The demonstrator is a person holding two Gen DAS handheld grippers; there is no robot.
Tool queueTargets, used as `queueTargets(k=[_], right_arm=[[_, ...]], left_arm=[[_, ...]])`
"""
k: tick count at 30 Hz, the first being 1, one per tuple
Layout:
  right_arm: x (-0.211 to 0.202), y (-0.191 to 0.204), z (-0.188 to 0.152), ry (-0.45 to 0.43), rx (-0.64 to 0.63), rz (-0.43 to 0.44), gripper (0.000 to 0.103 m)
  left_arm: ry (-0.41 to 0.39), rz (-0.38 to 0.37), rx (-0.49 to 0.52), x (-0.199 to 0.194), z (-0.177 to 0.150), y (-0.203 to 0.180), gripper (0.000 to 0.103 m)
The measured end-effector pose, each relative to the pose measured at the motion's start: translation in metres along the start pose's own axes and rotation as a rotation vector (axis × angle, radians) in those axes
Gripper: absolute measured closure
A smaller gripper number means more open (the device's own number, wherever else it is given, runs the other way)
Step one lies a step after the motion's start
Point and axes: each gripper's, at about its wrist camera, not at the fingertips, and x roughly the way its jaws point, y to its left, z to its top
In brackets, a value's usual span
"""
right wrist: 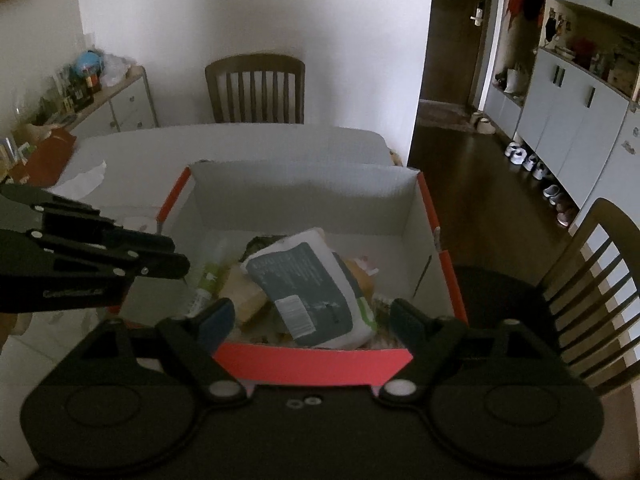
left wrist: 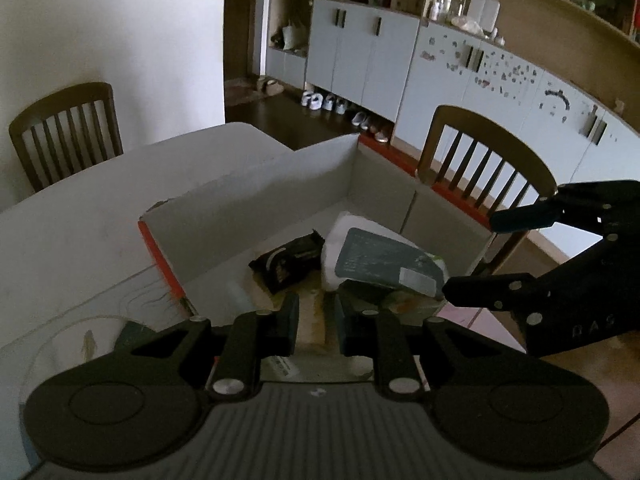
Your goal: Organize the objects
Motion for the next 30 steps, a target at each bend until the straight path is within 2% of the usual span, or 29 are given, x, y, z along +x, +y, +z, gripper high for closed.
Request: queueTargets(k=[7,9,10,11,13,21,24,27,28,30], right_arm=[[-0.019,0.002,-0.002,-0.049,0.024,0.025,0.013],[-0.023,0.004,-0.003,-0.063,0.026,0.025,0.013],[-0.025,0.005,-0.004,-0.073,0.026,0.025,0.012],[-0.027,0.006,-0.004,-0.081,0.027,0.024,0.012],[-0.031,0.007,-0.006,-0.098,0.035,0.026,0.011],[-0.047,0.008,-0.015,-0.179,0.076,0.036,0.001],[-0.053,0.012,-0.018,-0.205,0.084,0.043,0.000],[-0.057,0.014,-0.018,-0.222,0.091,0.042,0.000],[-0.058,0.015,-0.019,-0.224,0.090,0.039,0.000],[-0.060,0.018,-0.019,-0.226,0.087,0.036,0.000]], left_arm=[[-0.034,-0.010,-0.052,-0.018,-0.006,0.004,0.085],[-0.052,-0.009,-0.060,-0.024,-0.008,0.004,0.078],[-0.062,-0.013,-0.062,-0.028,-0.009,0.004,0.068],[-0.073,-0.016,-0.065,-0.032,-0.010,0.004,0.048],[-0.104,-0.011,-0.066,-0.040,-0.012,0.003,0.026],[-0.141,0.017,-0.072,-0.059,-0.018,0.003,0.024],[-0.150,0.010,-0.076,-0.063,-0.022,0.004,0.020],[-0.152,0.030,-0.081,-0.065,-0.025,0.005,0.007],[-0.152,0.037,-0.079,-0.066,-0.027,0.005,0.000],[-0.158,0.037,-0.083,-0.068,-0.029,0.005,0.000]])
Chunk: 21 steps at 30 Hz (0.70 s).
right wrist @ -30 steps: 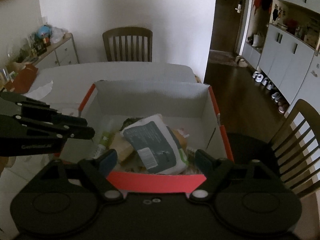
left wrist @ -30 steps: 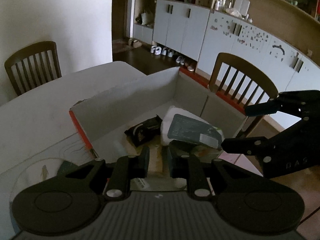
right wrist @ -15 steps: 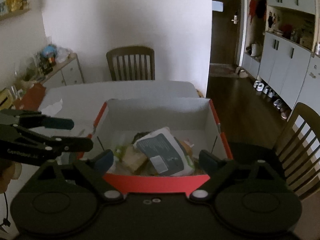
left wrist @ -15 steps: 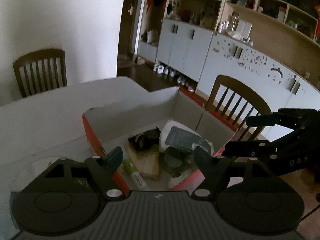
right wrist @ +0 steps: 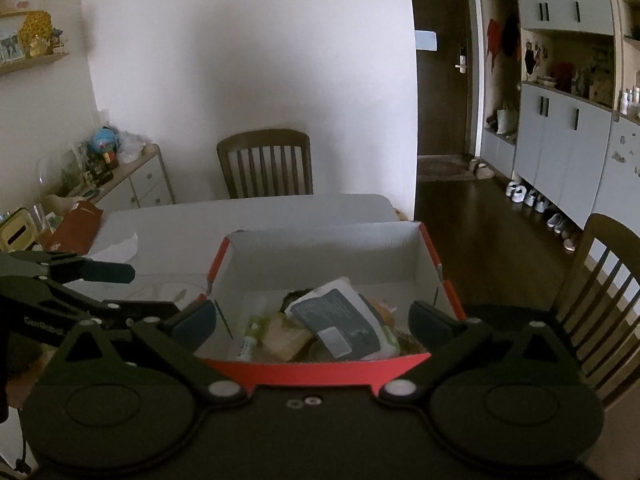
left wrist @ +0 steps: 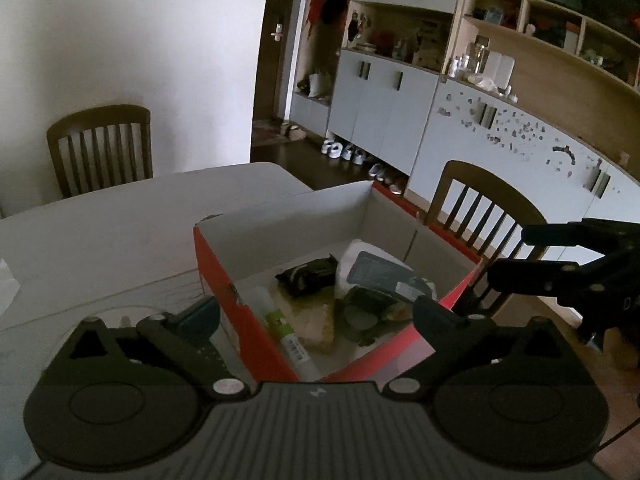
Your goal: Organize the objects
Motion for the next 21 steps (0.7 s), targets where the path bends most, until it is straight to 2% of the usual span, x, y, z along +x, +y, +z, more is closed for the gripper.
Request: queueTargets(k=[9,17,21], right_arm=[[-0.004,0.005,-0.002,0.004,0.002,-0.004,0.000],[-0.009,0.012,-0.007,0.011,0.020,0.007,0.000],[-0.007,0.013,-0.008,0.020,0.028,0.007,0.000]], left_arm=[[-0.028,0.039,0.033,-0.014,-0.006,-0.004,0.000],[-0.046,-0.004,0.020,-0.025,-0.011,-0.002,0.000],[-0.043,0.001,0.014,-0.026,-0.011,0.000,0.000]])
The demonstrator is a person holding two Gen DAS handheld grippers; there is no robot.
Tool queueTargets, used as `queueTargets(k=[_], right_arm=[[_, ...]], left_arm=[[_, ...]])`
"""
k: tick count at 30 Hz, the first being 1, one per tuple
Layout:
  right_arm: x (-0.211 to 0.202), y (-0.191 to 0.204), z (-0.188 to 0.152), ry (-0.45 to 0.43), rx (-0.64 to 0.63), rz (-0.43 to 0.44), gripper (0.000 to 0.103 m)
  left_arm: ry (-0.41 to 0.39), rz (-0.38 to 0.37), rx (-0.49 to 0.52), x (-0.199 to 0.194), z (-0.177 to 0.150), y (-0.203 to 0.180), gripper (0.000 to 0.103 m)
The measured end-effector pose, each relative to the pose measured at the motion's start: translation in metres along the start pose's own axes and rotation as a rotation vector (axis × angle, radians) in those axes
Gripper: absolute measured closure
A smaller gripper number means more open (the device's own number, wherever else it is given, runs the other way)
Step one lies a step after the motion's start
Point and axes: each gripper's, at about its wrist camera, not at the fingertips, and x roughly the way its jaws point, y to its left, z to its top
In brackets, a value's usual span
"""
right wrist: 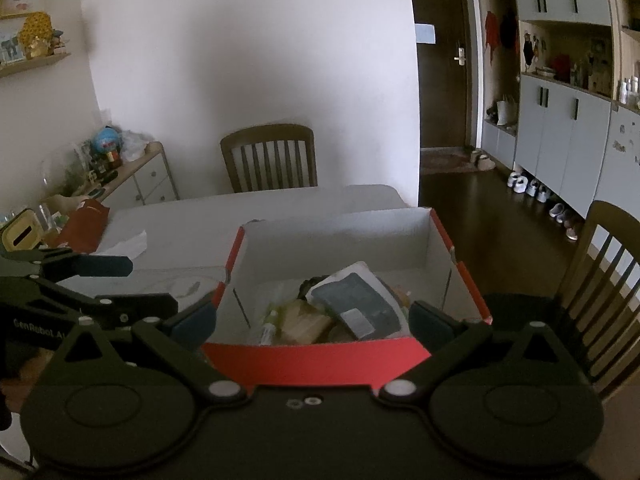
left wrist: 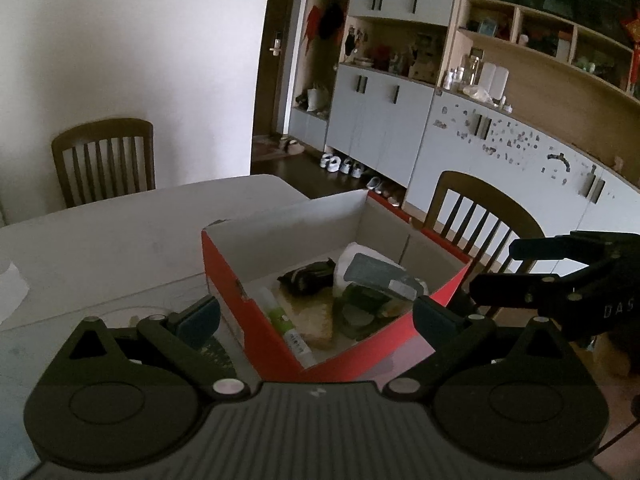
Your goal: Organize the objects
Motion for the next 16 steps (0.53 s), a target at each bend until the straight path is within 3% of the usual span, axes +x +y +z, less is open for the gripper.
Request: queueTargets(k=[16], right_arm=[[0.0103,0.0013,-0.0013,0.023,0.022,-0.010,0.000]], left_arm=[[0.020,0.032,0.007,0.0020,-0.0058,0.0024,0.000]])
